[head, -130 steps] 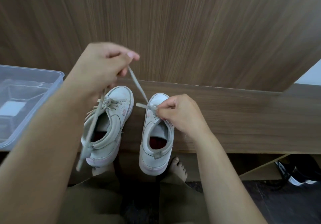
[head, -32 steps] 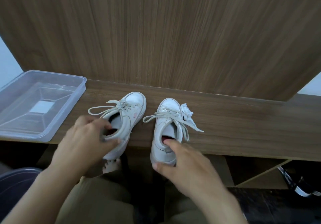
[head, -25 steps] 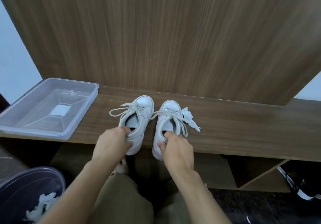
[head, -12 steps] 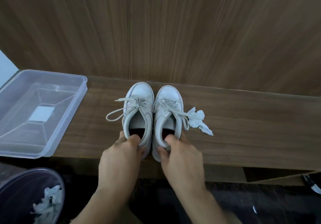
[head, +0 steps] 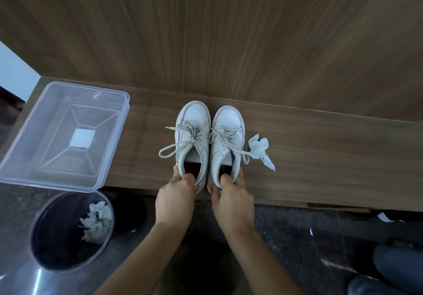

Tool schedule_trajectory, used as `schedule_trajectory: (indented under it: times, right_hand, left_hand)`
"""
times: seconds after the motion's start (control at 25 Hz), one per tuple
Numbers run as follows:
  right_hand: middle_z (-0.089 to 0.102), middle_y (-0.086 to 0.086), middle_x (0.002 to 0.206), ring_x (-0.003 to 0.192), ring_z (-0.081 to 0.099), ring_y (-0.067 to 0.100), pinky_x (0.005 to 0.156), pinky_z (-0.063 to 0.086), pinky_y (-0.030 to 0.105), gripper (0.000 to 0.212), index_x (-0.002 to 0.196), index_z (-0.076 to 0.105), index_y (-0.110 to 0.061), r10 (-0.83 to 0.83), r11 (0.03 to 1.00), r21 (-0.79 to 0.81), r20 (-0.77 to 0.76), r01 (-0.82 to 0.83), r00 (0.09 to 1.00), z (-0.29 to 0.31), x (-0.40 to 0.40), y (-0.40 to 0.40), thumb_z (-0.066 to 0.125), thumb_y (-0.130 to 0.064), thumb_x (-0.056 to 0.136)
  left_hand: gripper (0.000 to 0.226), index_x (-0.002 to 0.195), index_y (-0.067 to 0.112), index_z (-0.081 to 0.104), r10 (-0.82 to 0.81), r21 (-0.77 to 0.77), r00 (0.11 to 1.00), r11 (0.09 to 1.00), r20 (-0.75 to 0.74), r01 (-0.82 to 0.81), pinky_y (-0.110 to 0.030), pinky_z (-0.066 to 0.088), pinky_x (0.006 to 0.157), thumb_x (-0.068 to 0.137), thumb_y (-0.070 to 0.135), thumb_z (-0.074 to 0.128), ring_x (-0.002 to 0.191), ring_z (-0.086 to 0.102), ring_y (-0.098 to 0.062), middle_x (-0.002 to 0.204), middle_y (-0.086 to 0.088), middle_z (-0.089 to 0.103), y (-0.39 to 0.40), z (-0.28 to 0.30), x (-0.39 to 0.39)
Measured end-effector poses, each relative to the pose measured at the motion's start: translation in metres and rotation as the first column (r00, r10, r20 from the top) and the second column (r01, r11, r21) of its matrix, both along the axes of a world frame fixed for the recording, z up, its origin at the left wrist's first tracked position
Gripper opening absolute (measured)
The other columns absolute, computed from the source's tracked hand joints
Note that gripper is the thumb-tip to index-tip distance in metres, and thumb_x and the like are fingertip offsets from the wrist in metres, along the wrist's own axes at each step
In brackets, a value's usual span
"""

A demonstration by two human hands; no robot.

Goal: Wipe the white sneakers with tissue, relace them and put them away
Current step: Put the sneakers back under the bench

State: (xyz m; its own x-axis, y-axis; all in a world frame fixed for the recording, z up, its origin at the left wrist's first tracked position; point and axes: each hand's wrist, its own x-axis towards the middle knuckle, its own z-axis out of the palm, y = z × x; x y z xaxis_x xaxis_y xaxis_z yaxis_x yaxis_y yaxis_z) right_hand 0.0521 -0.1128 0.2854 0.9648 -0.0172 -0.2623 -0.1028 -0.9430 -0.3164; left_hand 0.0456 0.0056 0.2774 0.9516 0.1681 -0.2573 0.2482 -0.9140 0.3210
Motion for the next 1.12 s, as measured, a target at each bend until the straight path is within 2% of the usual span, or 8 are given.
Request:
schedule_trajectory:
  times: [0.12, 0.32, 0.44, 0.56, 0.68, 0.88, 1.0, 1.12]
  right_hand:
    - [0.041, 0.019, 0.142, 0.085, 0.066, 0.034, 0.070, 0.050, 0.035, 0.019, 0.090, 0.052, -0.014, 0.017, 0.999, -0.036, -0.029, -0.018, 0.999, 0.004, 0.003, -0.002, 0.053, -0.033, 0.091]
    - [0.047, 0.019, 0.136, 0.083, 0.065, 0.032, 0.069, 0.045, 0.032, 0.022, 0.076, 0.045, -0.016, 0.018, 0.999, 0.040, 0.046, -0.020, 0.999, 0.007, -0.003, -0.001, 0.057, -0.028, 0.090]
    - [0.056, 0.016, 0.124, 0.081, 0.063, 0.030, 0.063, 0.036, 0.028, 0.027, 0.072, 0.043, -0.017, -0.015, 0.996, 0.091, 0.057, 0.010, 0.998, 0.011, -0.032, -0.008, 0.060, -0.032, 0.088]
    - [0.065, 0.016, 0.108, 0.073, 0.065, 0.029, 0.057, 0.037, 0.028, 0.024, 0.073, 0.055, -0.014, -0.020, 0.990, 0.142, 0.065, 0.011, 0.998, 0.020, -0.086, -0.010, 0.068, -0.032, 0.081]
    - [0.068, 0.016, 0.104, 0.061, 0.067, 0.027, 0.048, 0.045, 0.028, 0.025, 0.068, 0.054, -0.022, -0.040, 0.994, 0.104, 0.004, 0.039, 0.999, 0.017, -0.150, -0.007, 0.077, -0.030, 0.072]
    - [0.066, 0.012, 0.114, 0.098, 0.065, 0.031, 0.053, 0.055, 0.037, 0.019, 0.079, 0.042, -0.025, -0.022, 0.983, 0.179, -0.099, 0.039, 0.995, 0.003, -0.237, -0.014, 0.057, -0.036, 0.073]
    - [0.067, 0.012, 0.114, 0.087, 0.070, 0.024, 0.047, 0.051, 0.028, 0.027, 0.075, 0.043, -0.027, 0.018, 0.986, 0.166, -0.161, 0.009, 0.987, -0.007, -0.263, -0.025, 0.066, -0.036, 0.063]
    - [0.063, 0.009, 0.120, 0.090, 0.069, 0.027, 0.059, 0.053, 0.034, 0.015, 0.078, 0.048, -0.028, 0.021, 0.994, 0.108, -0.306, 0.013, 0.952, -0.027, -0.264, -0.029, 0.061, -0.035, 0.075]
  left_hand:
    - [0.033, 0.069, 0.012, 0.037, -0.014, -0.038, 1.000, 0.999, 0.000, 0.014, -0.033, 0.043, 0.056, 0.089, 0.030, 0.056, 0.072, 0.061, -0.035, 0.114, -0.019, 0.057, 0.002, 0.005, 0.003]
    - [0.033, 0.066, 0.007, 0.039, -0.008, -0.075, 0.996, 0.997, 0.088, 0.015, -0.030, 0.030, 0.049, 0.086, 0.022, 0.060, 0.060, 0.055, -0.032, 0.095, -0.016, 0.059, 0.002, 0.010, -0.003]
    - [0.031, 0.063, 0.005, 0.045, 0.007, -0.067, 0.990, 0.998, 0.142, 0.002, -0.024, 0.020, 0.042, 0.081, 0.018, 0.066, 0.051, 0.052, -0.027, 0.078, -0.010, 0.058, 0.009, 0.017, -0.033]
    - [0.030, 0.060, 0.008, 0.047, 0.034, -0.076, 0.987, 0.997, 0.158, -0.023, -0.022, 0.025, 0.042, 0.073, 0.016, 0.073, 0.045, 0.053, -0.024, 0.076, -0.011, 0.064, 0.013, 0.023, -0.090]
    - [0.030, 0.061, 0.012, 0.047, 0.060, -0.077, 0.997, 0.995, 0.045, -0.057, -0.024, 0.032, 0.041, 0.074, 0.019, 0.073, 0.046, 0.055, -0.024, 0.089, -0.017, 0.067, 0.009, 0.021, -0.155]
    - [0.022, 0.061, 0.016, 0.053, 0.082, -0.117, 0.996, 0.990, -0.027, -0.084, -0.026, 0.040, 0.035, 0.074, 0.032, 0.060, 0.045, 0.057, -0.017, 0.090, -0.009, 0.069, 0.002, 0.017, -0.237]
    - [0.014, 0.061, 0.018, 0.058, 0.096, -0.127, 0.992, 0.986, -0.079, -0.105, -0.020, 0.038, 0.040, 0.069, 0.023, 0.068, 0.051, 0.061, -0.012, 0.089, 0.000, 0.070, -0.004, 0.009, -0.267]
    - [0.017, 0.061, 0.017, 0.059, 0.180, -0.141, 0.966, 0.968, -0.184, -0.207, -0.023, 0.040, 0.043, 0.071, 0.015, 0.073, 0.054, 0.061, -0.015, 0.078, 0.004, 0.065, -0.012, -0.014, -0.270]
